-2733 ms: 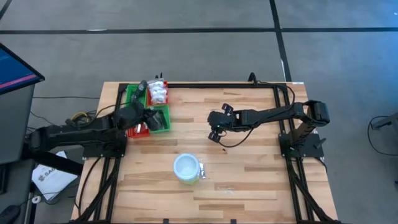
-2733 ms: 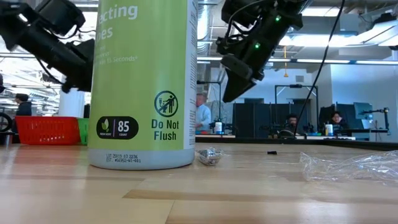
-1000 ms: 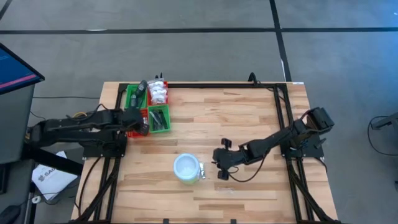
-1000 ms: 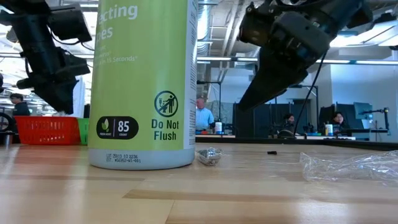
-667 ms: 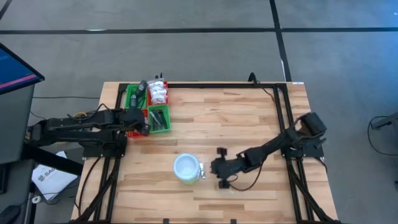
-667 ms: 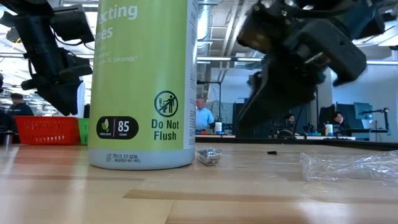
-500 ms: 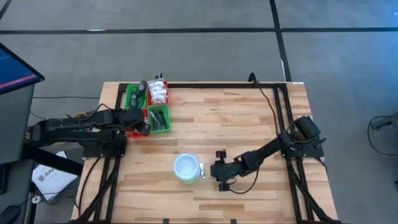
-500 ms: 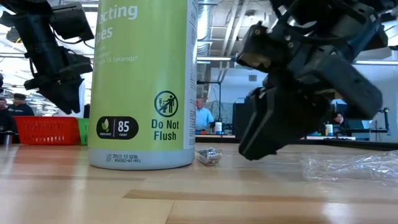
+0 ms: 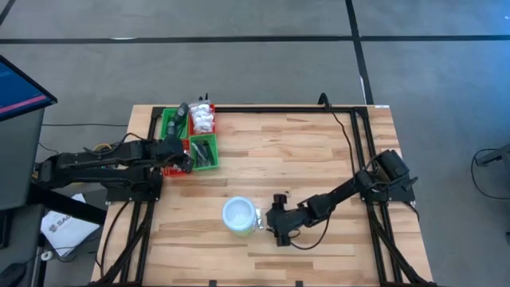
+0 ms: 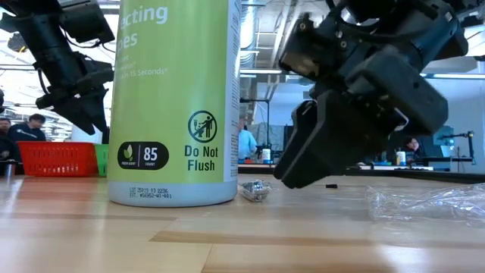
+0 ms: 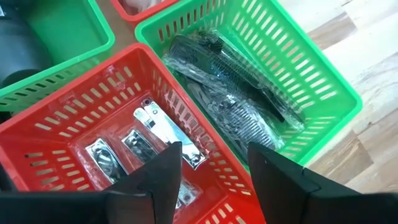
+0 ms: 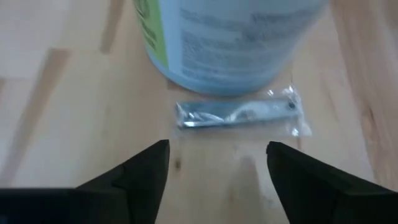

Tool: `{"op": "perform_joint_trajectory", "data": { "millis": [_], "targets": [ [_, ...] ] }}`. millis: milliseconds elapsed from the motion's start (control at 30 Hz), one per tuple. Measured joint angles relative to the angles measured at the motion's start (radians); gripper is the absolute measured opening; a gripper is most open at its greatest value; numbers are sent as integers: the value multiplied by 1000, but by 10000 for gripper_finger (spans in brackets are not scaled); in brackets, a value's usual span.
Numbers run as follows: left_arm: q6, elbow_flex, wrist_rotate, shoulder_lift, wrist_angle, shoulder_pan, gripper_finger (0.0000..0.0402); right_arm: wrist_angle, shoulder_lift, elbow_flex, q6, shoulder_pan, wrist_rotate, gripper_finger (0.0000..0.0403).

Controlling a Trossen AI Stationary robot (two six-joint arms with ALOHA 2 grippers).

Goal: Pick & Place Travel size toiletries
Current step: Put the silver nail cutter into the bottom red bin

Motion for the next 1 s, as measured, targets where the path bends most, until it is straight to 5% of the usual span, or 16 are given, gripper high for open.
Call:
{"op": "perform_joint_trajectory", "data": {
  "millis": [1000],
  "targets": [
    [28, 0, 2, 0, 36, 0, 172, 191, 66, 0, 105, -16, -23, 272]
  ]
}}
